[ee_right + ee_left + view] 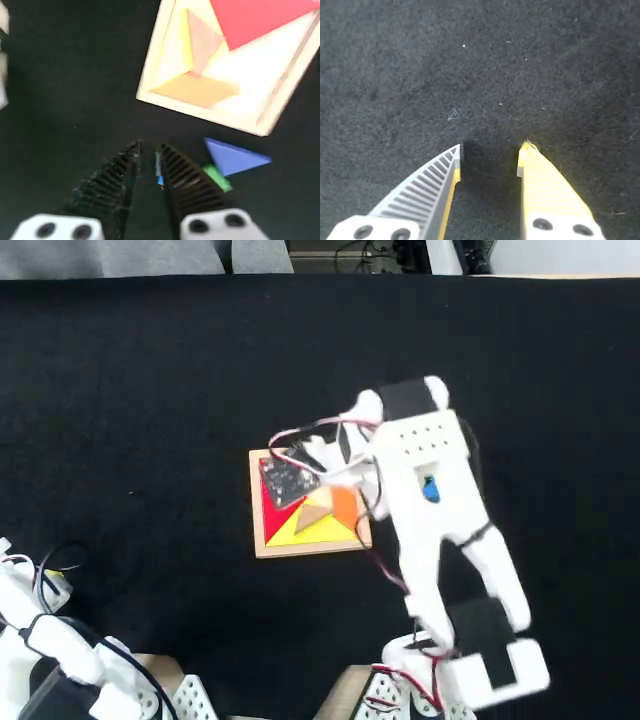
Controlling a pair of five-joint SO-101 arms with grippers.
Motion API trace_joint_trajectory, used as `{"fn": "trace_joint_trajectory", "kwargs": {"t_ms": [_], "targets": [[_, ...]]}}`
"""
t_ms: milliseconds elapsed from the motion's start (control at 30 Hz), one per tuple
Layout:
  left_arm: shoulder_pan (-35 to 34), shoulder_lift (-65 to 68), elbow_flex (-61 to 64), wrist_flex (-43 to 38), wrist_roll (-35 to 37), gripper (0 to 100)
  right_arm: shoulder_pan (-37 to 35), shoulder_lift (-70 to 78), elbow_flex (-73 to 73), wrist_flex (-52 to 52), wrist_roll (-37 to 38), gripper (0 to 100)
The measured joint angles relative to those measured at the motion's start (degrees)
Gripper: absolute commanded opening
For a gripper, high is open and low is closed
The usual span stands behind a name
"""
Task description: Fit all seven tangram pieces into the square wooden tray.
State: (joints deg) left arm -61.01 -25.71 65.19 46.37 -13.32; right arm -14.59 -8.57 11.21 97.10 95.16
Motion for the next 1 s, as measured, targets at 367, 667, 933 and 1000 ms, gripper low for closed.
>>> {"fn": "trace_joint_trajectory", "kwargs": {"t_ms": [367,667,933,1000], "targets": [[0.26,0.0,0.0,0.0,0.0,19,-10.2,-5.98,26.64,-43.25,-66.99,1.1],[0.26,0.0,0.0,0.0,0.0,19,-11.16,1.85,25.41,-46.68,-80.09,1.1],[0.26,0.0,0.0,0.0,0.0,19,-10.9,9.23,21.1,-46.51,-80.62,1.1],[0.26,0.0,0.0,0.0,0.0,19,-10.29,9.85,20.57,-46.51,-80.7,1.1]]}}
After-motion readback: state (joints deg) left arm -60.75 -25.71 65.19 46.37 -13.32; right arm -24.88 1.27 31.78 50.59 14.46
